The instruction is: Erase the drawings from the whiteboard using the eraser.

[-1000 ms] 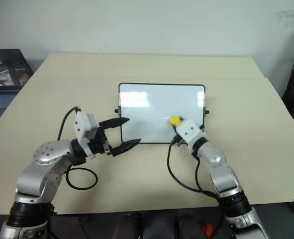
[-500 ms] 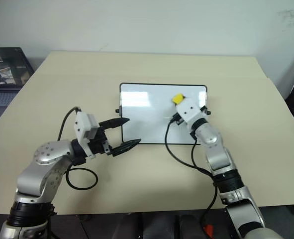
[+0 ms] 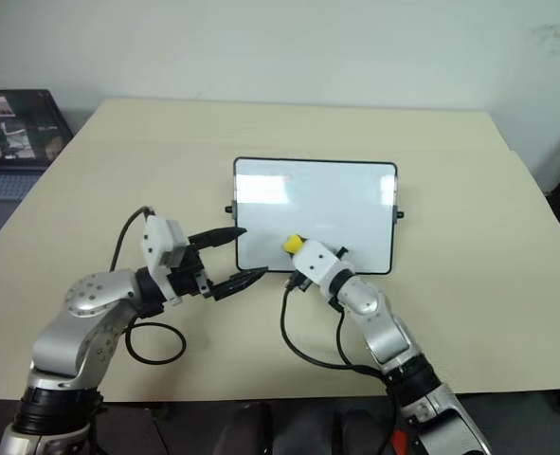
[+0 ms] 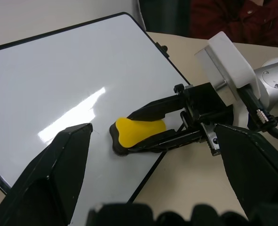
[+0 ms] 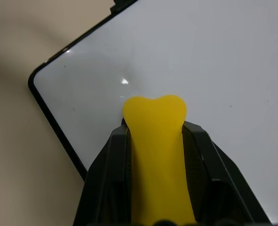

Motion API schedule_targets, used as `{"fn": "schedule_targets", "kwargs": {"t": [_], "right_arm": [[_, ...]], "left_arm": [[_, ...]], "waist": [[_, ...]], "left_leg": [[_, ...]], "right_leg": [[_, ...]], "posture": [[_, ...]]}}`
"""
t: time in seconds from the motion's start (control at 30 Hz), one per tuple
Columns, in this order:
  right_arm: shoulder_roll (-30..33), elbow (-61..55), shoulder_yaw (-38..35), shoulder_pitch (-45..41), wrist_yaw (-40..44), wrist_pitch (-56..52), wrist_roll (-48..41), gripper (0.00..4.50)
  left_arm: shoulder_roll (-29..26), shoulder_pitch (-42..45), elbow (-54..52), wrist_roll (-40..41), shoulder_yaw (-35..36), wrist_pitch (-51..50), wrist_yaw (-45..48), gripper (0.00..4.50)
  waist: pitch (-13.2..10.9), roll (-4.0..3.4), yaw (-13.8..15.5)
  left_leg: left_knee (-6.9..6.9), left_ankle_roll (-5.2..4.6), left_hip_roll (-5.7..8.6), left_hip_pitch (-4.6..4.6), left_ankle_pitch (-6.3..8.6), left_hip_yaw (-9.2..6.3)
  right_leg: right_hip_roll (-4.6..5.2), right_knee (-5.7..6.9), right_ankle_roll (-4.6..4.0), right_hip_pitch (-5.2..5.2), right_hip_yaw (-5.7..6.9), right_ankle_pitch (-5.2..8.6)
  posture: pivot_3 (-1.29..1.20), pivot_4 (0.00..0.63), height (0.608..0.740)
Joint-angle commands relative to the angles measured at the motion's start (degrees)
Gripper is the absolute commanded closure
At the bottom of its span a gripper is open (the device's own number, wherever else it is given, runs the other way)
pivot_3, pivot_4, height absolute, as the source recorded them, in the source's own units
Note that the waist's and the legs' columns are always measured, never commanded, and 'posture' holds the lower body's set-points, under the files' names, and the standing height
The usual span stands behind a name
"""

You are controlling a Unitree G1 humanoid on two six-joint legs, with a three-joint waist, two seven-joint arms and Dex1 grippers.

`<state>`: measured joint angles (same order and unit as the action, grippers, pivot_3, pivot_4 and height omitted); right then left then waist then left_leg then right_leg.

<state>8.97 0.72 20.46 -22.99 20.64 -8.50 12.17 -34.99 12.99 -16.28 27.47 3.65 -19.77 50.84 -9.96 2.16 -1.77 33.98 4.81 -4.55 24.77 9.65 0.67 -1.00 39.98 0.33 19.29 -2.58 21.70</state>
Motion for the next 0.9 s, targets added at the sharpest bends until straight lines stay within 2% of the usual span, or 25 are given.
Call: {"fn": "schedule_targets", "kwargs": {"t": [0.03, 0.1, 0.23, 0.43, 0.7, 0.9], "right_arm": [[0.7, -13.7, -5.0, 0.7, 2.0, -7.2, -3.6, 3.38], [0.9, -18.0, -6.4, 1.6, 2.3, -11.6, -4.8, 3.38], [-0.5, -28.9, -11.3, 4.7, 1.4, -27.6, -9.1, 3.38], [1.2, -42.4, -18.8, 13.0, -0.9, -41.6, -11.1, 3.38], [4.3, -42.4, -32.7, 19.5, -4.9, -48.0, -11.5, 3.38], [5.8, -37.3, -38.0, 19.4, -5.2, -49.6, -13.5, 3.38]], "left_arm": [[-1.4, 0.1, -3.4, 1.8, 0.1, -0.2, 2.3, 0.0], [-1.9, -0.4, -4.1, 1.7, -0.4, -0.1, 3.3, 0.0], [-1.4, -0.4, -5.9, 2.8, -1.7, -1.4, 3.5, 0.0], [-2.3, 1.4, -6.6, 5.4, -3.7, -4.3, 7.3, 0.0], [-1.9, 5.0, -6.5, 6.9, -7.4, -4.9, 13.0, 0.0], [-2.2, 7.1, -5.3, 5.7, -10.1, -2.6, 17.5, 0.0]], "waist": [[0.0, 0.0, 0.1], [0.0, 0.0, 0.1], [0.0, 0.0, 0.1], [0.0, 0.0, 0.2], [0.0, -0.02, 0.1], [0.0, -0.04, -0.2]], "left_leg": [[0.0, 0.0, 0.0, 0.04, 0.0, 0.01], [-0.02, 0.02, -0.01, 0.04, 0.0, 0.02], [-0.05, 0.03, -0.01, 0.04, 0.01, 0.02], [-0.04, 0.02, 0.02, 0.04, 0.02, -0.02], [-0.04, 0.01, 0.05, 0.03, 0.02, 0.01], [-0.04, 0.01, 0.05, 0.02, 0.02, 0.06]], "right_leg": [[0.0, -0.01, 0.0, 0.03, -0.01, 0.0], [0.0, -0.06, 0.0, 0.03, -0.01, 0.01], [0.0, -0.11, 0.0, 0.01, -0.02, 0.02], [0.0, -0.1, 0.03, -0.01, 0.02, 0.05], [-0.01, -0.07, 0.21, 0.0, -0.01, 0.15], [-0.1, -0.06, 0.2, 0.01, -0.09, 0.15]], "posture": [[0.0, 0.15, 0.74], [0.0, 0.15, 0.74], [0.0, 0.15, 0.74], [0.0, 0.15, 0.74], [0.0, 0.15, 0.74], [0.0, 0.15, 0.74]]}}
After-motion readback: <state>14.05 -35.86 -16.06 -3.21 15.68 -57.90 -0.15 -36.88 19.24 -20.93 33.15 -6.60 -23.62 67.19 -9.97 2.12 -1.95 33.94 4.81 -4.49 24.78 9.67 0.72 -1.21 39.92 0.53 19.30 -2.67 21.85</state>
